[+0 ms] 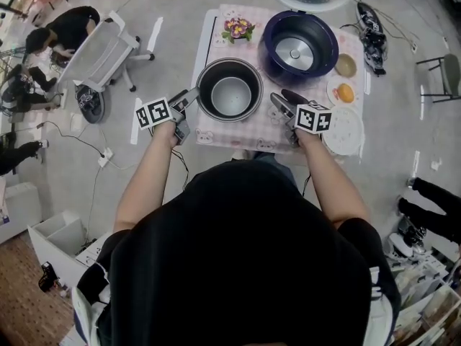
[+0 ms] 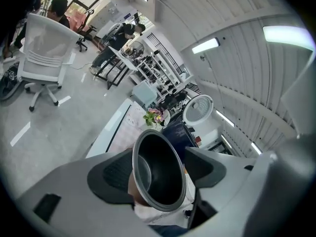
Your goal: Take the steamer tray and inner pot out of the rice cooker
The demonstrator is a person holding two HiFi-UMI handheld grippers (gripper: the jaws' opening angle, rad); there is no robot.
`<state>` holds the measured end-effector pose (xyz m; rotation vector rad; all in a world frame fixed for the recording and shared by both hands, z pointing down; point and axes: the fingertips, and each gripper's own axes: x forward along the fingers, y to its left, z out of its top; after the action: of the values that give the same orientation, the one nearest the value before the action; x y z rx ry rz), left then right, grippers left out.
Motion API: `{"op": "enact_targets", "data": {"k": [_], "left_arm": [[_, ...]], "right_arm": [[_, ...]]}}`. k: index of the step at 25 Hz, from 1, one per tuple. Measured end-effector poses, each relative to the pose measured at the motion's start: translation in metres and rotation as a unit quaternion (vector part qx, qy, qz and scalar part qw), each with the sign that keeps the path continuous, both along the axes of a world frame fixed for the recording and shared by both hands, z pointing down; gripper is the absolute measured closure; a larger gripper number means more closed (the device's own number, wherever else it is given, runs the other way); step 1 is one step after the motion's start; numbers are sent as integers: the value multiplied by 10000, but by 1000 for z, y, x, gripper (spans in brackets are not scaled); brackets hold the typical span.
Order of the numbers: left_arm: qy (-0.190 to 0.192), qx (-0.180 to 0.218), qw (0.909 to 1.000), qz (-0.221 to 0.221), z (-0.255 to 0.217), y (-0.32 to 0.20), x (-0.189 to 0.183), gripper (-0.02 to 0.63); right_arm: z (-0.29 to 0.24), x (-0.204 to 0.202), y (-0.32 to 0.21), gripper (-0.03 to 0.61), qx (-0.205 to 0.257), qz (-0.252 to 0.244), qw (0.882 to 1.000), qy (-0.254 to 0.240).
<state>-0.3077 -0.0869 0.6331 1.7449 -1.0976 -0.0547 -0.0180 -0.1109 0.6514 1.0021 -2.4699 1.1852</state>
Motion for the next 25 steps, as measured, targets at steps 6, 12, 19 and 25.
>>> {"op": "enact_targets", "data": {"k": [6,12,19,25], "left_arm": [[-214,613,9979,-18,-43,-9,5,265],[-324,1285,9910,190,-98,-21,25,265],[-475,1939,9782,577,-151,-35,58,265],[-722,2560,9584,1032,-199,-32,96,265]], "right_arm": [[-30,19,9,348,269,187,9994,86],[-66,36,20,348,605,225,9978,146],[-113,60,22,351,1095,386,9930,211],[-159,86,25,354,1554,621,9850,426]]}}
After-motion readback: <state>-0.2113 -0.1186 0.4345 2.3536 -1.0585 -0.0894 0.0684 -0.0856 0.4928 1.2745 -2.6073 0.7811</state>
